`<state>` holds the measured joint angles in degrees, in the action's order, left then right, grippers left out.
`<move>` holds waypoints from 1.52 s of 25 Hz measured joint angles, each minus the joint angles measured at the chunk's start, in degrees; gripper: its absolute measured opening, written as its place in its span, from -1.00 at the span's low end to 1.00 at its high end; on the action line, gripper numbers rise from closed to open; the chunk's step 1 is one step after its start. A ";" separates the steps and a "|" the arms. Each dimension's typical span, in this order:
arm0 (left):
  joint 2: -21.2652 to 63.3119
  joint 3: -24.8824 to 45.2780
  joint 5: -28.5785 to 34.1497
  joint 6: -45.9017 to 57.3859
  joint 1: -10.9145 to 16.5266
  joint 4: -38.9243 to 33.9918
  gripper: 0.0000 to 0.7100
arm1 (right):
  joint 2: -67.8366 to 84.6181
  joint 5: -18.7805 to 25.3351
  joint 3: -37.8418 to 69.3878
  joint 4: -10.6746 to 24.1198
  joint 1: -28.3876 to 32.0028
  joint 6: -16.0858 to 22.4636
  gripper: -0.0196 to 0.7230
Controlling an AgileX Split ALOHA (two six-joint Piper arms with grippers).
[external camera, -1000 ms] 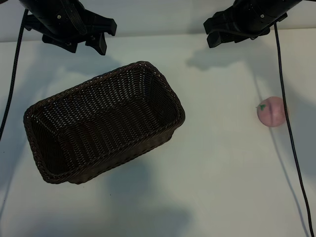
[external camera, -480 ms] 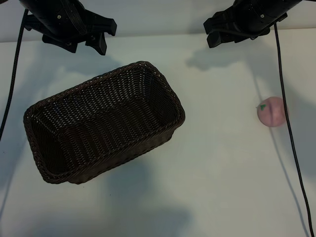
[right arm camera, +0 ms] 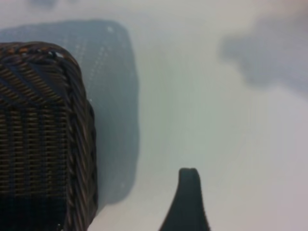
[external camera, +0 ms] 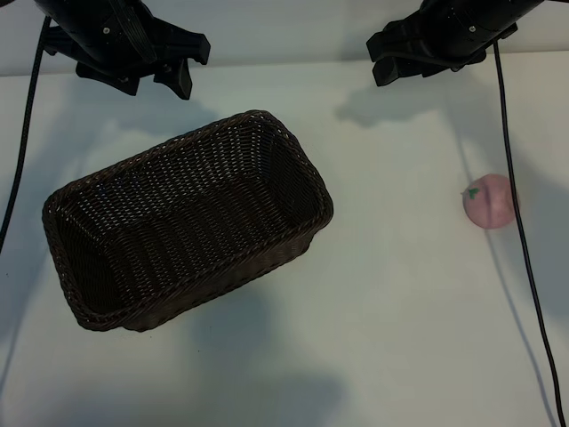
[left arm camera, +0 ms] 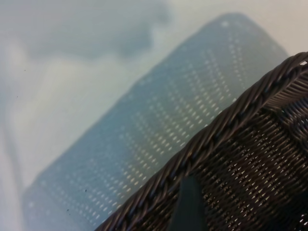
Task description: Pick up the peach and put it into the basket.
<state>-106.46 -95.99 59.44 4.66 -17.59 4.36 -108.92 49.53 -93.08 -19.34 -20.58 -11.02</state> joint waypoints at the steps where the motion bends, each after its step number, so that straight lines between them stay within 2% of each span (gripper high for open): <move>1: 0.00 0.00 0.44 -0.05 0.00 0.00 0.61 | 0.00 0.00 0.00 0.00 0.00 0.00 0.63; 5: 0.13 0.00 2.38 0.82 0.00 -1.34 0.61 | 0.00 -0.04 0.00 0.00 0.00 0.00 0.63; 12: 4.57 1.58 5.57 5.88 0.00 -7.71 0.61 | 0.00 -1.06 0.00 0.00 0.00 0.00 0.63; 16: 8.75 8.33 4.94 7.36 0.28 -8.42 0.61 | 0.00 -1.35 0.00 0.00 0.00 0.00 0.63; 19: 12.24 15.28 1.96 9.59 1.16 -8.94 0.61 | 0.00 -1.37 0.00 0.00 0.00 0.00 0.63; 26: 21.14 30.31 -3.08 16.00 7.88 -9.76 0.61 | -0.05 -1.42 0.00 0.00 0.00 0.00 0.63; 31: 25.34 37.36 -6.74 21.37 8.38 -9.85 0.61 | -0.05 -1.42 0.00 0.00 0.00 0.00 0.63; 38: 25.48 45.01 -11.49 27.82 8.38 -9.85 0.61 | -0.05 -1.44 0.00 0.00 0.00 0.00 0.63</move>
<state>-80.98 -50.98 47.96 32.48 -9.22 -5.49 -108.97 48.10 -93.08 -19.34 -20.58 -11.02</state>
